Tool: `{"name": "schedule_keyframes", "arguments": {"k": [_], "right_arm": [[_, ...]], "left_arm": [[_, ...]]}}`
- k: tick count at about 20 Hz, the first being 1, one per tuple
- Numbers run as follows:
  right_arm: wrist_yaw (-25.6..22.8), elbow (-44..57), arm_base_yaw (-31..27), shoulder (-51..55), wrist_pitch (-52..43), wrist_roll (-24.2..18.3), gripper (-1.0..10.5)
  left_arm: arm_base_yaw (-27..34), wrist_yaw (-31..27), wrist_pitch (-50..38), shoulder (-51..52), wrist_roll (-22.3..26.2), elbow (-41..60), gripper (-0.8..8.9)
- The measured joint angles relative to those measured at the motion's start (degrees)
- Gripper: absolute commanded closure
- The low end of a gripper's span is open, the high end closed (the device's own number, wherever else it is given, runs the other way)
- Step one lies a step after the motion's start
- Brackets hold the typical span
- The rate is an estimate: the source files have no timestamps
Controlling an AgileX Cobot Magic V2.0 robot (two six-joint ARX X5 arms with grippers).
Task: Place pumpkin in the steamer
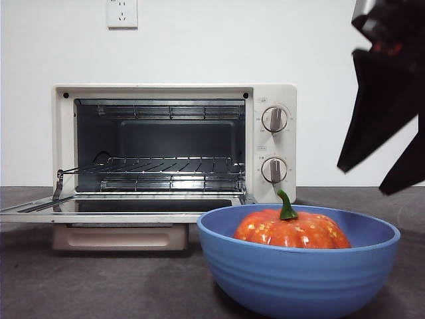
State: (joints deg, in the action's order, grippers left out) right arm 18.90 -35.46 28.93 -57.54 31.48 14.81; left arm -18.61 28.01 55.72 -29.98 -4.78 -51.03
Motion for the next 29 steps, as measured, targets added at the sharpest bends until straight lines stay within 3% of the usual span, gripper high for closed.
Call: {"name": "schedule_keyframes", "arguments": {"k": [12, 19, 22, 29], "right_arm": [[-8.3, 1.4, 7.2, -11.6, -5.3, 3.8, 8.2], [-9.9, 1.4, 9.8, -11.6, -4.9, 7.2, 8.5], [-10.1, 1.4, 9.8, -11.6, -4.3, 8.3, 9.4], [-9.3, 0.6, 10.0, -11.5, -3.4, 11.3, 9.4]], "left_arm": [[0.0, 0.1, 0.3, 0.0, 0.8, 0.0, 7.99], [0.0, 0.1, 0.3, 0.0, 1.1, 0.0, 7.99], [0.0, 0.2, 0.3, 0.0, 1.3, 0.0, 7.99], [0.0, 0.2, 0.3, 0.0, 1.5, 0.0, 7.99]]}}
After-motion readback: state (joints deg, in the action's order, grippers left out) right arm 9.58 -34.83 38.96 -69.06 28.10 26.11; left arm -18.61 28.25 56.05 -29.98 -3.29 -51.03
